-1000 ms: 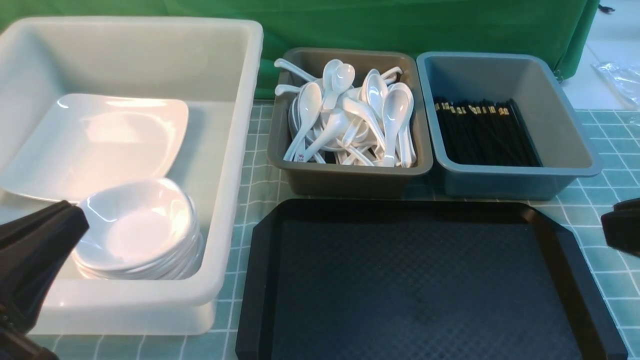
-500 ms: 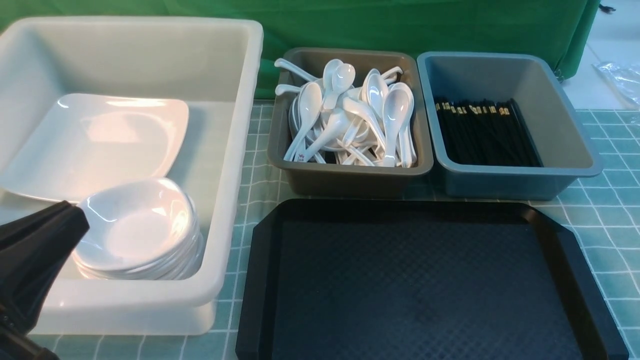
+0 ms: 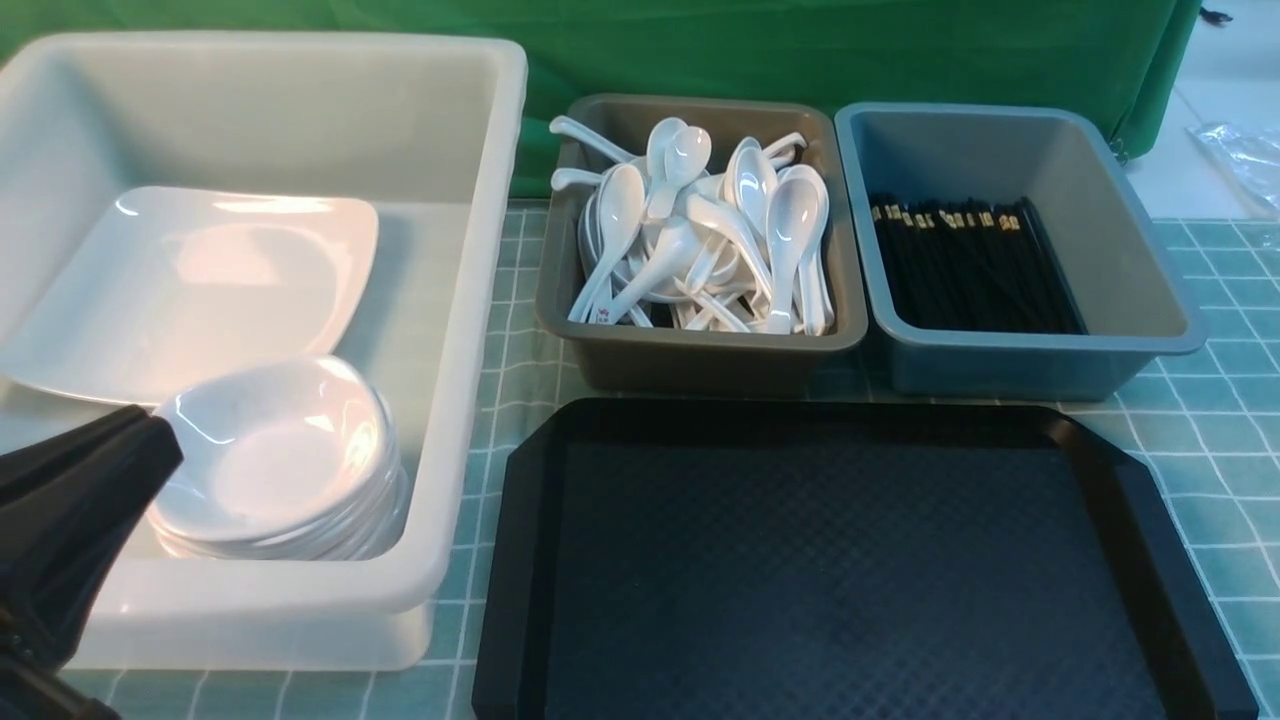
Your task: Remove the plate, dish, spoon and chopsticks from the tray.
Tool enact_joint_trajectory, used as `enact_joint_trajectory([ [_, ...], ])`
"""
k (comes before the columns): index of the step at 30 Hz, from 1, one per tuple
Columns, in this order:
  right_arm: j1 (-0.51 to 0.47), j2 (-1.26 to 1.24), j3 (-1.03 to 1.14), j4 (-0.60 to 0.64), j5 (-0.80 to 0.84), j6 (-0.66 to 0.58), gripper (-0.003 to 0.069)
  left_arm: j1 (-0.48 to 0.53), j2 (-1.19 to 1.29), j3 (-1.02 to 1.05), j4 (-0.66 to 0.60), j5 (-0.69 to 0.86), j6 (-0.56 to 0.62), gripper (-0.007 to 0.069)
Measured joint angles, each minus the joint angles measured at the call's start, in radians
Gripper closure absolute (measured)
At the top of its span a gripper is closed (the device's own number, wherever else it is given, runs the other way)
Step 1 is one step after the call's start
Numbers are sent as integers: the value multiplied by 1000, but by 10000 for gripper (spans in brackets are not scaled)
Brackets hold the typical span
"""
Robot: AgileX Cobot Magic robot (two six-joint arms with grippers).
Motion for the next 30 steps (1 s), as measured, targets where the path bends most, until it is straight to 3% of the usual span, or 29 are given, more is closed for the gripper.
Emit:
enact_joint_trajectory([
  [26,0,0,0,1,-5,7,595,0,-4,1,16,-5,3,612],
  [30,0,0,0,1,-6,7,592,92,-80,55,43,-36,-70,612],
])
